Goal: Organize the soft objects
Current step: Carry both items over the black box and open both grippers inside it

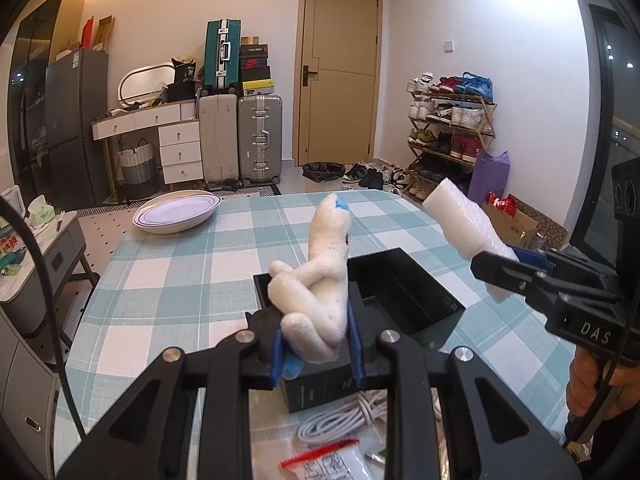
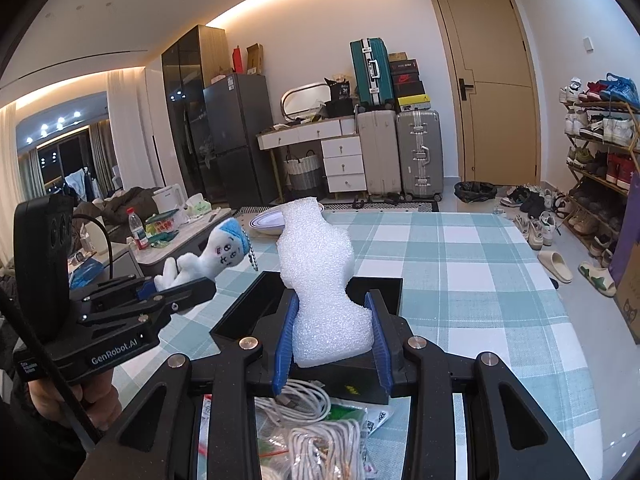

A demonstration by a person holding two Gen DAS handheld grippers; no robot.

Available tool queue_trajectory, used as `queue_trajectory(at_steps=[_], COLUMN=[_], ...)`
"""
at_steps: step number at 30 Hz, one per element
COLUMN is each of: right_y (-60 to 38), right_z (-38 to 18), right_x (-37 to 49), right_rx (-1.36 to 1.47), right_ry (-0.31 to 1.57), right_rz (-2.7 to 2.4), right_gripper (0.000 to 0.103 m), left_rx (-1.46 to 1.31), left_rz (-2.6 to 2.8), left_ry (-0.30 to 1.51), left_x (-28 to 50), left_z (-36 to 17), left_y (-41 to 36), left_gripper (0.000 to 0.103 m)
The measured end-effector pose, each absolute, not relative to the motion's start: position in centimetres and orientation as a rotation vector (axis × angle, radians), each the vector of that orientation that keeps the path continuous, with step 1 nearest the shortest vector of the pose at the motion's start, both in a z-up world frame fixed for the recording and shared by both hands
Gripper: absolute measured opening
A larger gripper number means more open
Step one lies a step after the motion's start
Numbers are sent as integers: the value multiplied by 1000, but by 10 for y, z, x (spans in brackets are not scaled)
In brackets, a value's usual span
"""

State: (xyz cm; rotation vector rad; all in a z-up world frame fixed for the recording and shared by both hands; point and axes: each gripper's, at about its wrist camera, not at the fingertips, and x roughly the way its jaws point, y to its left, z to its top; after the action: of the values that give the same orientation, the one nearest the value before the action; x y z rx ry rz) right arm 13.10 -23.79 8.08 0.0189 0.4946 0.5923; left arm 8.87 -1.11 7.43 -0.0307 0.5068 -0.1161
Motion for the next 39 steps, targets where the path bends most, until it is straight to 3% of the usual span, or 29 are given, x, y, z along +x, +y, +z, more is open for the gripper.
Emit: queue_trajectory(at_steps=[37,39], right_y=[-199,-200], right_z=[27,28], right_x=[196,196], right_rx=[-93,-80], right_ry=[683,679], right_rz=[557,577], right_gripper=[34,39], left_rx=[1,2], left_rz=[-121,-129], left_ry=[658,663], left_x=[160,161], left_z=[28,29], left_y=[-25,-24], left_gripper=[26,28])
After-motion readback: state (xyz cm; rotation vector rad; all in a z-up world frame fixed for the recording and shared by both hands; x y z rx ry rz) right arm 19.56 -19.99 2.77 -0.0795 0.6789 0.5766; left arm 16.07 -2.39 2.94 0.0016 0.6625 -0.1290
